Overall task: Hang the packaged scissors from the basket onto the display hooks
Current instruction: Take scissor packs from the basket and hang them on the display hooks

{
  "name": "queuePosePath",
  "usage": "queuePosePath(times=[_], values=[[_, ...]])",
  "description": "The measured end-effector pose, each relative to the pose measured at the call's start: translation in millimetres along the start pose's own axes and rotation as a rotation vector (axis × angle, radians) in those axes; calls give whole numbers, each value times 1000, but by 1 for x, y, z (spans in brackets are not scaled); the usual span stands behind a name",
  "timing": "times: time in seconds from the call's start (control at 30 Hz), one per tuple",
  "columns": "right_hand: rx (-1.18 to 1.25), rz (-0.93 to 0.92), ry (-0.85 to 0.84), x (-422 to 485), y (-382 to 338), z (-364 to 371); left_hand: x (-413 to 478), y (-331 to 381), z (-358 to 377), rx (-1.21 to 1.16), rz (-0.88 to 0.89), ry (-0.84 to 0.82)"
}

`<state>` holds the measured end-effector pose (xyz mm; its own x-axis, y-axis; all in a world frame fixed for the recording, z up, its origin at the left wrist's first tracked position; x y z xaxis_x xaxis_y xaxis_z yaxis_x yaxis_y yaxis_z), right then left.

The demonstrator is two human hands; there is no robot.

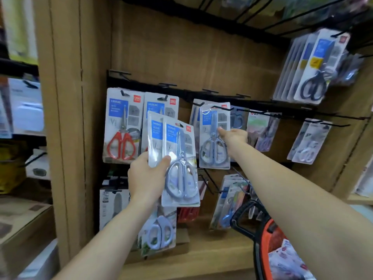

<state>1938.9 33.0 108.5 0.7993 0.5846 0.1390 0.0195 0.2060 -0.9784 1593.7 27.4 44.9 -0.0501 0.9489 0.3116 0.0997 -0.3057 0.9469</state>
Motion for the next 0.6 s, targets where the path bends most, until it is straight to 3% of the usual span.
queuePosePath(times=[0.17,0.3,0.37,0.43,0.5,0.6], values=[[-4,36,144,4,7,-4,2,-3,-4,-69,-5,-41],[-250,-224,167,-30,4,-5,1,-3,-4,-98,-4,-84],[-22,-269,23,-62,11,0,0,-3,1,-130,-8,-128],[221,-83,-260,-96,31,20,-1,-2,7,-146,-13,-156],[265,47,-528,-130,45,40,-1,-1,10,-155,-6,-153],[272,57,-679,-155,52,47,1,0,12,-155,19,-121]])
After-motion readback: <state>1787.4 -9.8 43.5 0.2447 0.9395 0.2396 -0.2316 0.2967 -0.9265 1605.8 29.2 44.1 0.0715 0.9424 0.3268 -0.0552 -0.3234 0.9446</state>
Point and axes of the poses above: each hand's wrist, its own x-axis towards the middle knuckle, its own z-axis out of the palm, y = z × x, the point moved 10 cm from there along x, towards the middle knuckle, and after that the axes turned 13 degrees about x, right-handed, at the moved point
